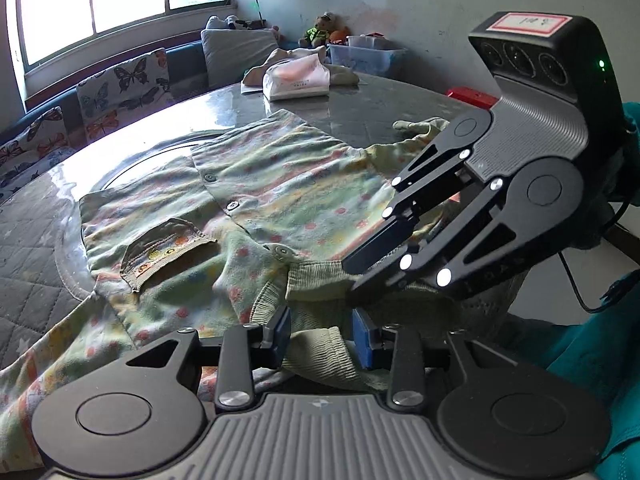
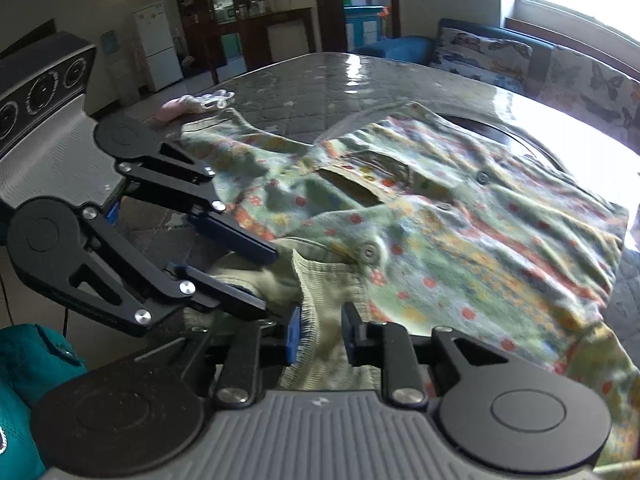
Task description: Fold clothes
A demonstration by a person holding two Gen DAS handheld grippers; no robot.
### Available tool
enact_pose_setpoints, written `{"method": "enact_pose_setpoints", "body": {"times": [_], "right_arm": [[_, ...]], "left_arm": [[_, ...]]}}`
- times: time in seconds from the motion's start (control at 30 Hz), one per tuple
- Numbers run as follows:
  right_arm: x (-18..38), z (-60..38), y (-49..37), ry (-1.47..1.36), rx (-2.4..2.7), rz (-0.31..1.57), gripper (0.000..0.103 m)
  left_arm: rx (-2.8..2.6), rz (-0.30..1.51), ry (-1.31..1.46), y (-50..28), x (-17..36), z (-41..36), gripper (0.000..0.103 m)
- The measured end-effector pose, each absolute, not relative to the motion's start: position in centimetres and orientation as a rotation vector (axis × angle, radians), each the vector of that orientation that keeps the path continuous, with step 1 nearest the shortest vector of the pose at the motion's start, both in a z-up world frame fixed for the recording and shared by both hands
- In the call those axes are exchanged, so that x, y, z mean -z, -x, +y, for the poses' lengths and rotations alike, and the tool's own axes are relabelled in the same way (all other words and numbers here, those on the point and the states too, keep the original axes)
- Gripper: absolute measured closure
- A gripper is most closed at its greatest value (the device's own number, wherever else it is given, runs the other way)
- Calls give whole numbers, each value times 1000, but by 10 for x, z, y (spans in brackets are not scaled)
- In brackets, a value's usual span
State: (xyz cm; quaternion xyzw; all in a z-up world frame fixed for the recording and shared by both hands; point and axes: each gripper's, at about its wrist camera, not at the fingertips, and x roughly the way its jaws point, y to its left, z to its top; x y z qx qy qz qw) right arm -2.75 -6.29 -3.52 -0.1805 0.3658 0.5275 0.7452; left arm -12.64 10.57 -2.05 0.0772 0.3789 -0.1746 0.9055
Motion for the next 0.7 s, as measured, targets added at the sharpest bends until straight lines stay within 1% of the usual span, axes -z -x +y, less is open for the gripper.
{"method": "enact_pose_setpoints", "body": {"times": [0.07,0.1,0.13,0.17,0.2,0.23,0.37,0.47,0.7], "right_arm": [[37,-58,31,405,-1173,793,80],[38,-56,32,408,-1181,790,82],[40,-54,32,403,-1183,786,87],[39,-55,32,396,-1182,787,97],[38,-57,29,369,-1178,794,97],[36,-59,27,341,-1175,801,97],[27,-76,16,232,-1136,808,97],[23,-92,6,135,-1106,825,97],[22,-114,-8,-40,-1059,851,97]], "left_arm": [[365,787,-166,126,21,106,66],[366,788,-170,126,22,106,66],[367,788,-173,126,22,106,67],[368,787,-175,127,21,107,67],[369,784,-179,128,20,106,68],[371,782,-184,129,20,106,71],[390,784,-190,129,22,105,89],[396,764,-139,129,21,110,93],[432,699,114,126,15,130,94]]}}
